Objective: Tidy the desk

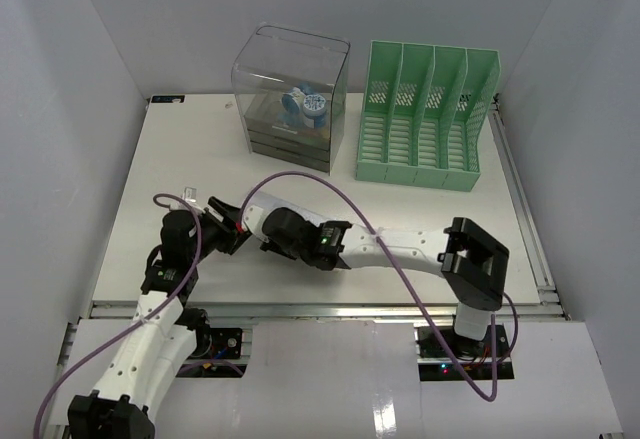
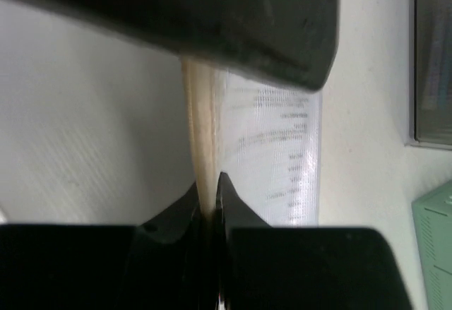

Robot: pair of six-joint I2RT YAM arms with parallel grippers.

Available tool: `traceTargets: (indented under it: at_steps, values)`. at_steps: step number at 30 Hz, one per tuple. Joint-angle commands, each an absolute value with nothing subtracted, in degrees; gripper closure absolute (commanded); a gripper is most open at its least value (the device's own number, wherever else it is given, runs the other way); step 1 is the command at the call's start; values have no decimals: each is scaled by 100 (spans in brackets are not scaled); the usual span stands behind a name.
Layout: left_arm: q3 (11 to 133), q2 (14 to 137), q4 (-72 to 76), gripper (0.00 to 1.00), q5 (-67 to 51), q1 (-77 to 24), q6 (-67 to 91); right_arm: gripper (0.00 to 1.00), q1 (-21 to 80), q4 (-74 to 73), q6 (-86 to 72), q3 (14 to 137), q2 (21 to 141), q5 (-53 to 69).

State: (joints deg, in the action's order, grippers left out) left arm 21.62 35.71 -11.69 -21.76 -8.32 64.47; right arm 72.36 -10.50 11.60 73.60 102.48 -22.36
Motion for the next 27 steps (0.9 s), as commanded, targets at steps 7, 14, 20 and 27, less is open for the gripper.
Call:
traceTargets:
  at_steps: [7,14,20,27]
  values:
    - [3470,2788,-811,6,-2219,-782,5253,92,5314,-2545,2450,7669,8403,1839]
    - [3312,2302,-826,4,-1995,-782,5251,92,3723,-2680,3067,7643,6867,2822]
    - [2857,2066,-791,3,-2074,-782,5440,92,1813,-2067,2848,7936,6109,3093]
    - [2566,2000,-760,3,-2118,-782,5379,92,861,-834,1836,7830,5999,2241]
